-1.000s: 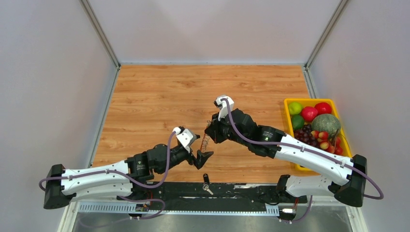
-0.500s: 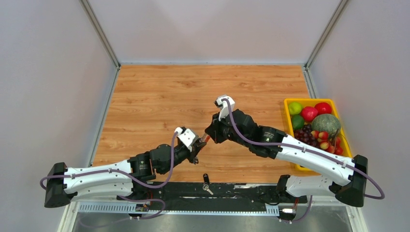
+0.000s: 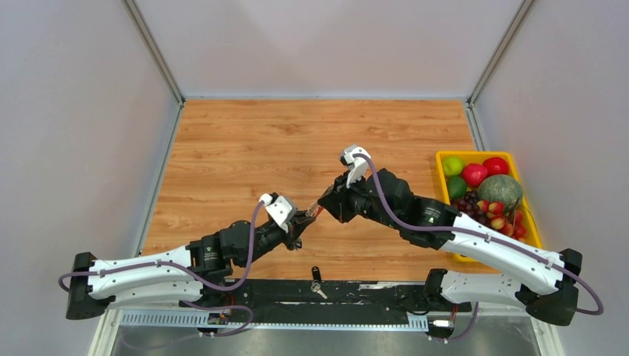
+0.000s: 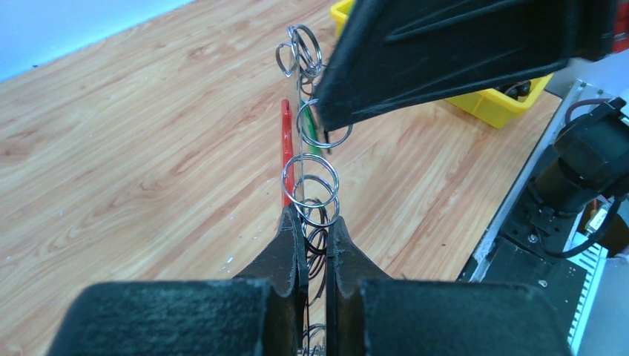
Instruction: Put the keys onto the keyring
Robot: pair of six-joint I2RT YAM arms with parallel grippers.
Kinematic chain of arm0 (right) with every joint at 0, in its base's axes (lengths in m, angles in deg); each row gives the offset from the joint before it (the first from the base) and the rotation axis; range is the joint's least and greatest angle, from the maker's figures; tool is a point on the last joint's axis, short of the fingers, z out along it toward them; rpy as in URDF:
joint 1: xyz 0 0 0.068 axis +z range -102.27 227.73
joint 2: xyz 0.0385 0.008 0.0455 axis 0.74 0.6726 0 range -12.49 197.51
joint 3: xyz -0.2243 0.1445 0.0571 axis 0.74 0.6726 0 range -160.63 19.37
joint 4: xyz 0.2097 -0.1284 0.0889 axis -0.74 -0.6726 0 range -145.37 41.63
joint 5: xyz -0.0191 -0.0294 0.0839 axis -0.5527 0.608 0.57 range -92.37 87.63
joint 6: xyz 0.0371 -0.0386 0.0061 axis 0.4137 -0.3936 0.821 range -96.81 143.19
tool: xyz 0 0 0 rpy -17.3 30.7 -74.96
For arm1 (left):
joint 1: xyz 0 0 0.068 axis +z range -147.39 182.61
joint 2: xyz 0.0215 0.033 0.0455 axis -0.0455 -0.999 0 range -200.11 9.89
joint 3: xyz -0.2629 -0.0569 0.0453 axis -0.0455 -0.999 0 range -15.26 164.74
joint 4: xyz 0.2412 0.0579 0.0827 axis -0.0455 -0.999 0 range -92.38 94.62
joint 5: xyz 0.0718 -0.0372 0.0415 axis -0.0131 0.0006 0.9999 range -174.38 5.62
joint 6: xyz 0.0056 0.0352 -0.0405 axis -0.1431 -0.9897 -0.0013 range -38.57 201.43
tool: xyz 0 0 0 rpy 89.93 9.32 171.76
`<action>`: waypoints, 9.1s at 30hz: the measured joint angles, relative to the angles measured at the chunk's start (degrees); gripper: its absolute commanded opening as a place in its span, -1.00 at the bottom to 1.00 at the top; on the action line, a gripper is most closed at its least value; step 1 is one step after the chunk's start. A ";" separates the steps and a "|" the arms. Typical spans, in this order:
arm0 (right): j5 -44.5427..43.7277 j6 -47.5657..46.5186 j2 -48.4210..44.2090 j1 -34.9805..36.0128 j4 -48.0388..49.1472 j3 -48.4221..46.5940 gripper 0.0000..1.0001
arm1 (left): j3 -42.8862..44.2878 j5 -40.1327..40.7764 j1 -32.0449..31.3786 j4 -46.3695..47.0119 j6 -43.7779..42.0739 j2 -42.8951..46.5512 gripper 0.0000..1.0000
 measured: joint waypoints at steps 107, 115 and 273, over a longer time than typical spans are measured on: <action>12.46 17.70 -0.85 0.35 21.70 4.48 -0.98 | -1.40 -7.82 0.57 -0.28 1.95 17.77 -1.00; 11.43 17.38 -1.90 0.33 21.88 5.64 -1.00 | -1.68 -7.34 0.59 1.62 1.95 16.17 -1.00; -11.96 -41.44 -0.81 25.05 -4.02 -4.94 -1.00 | 9.81 -28.00 0.59 -22.34 8.87 15.06 0.11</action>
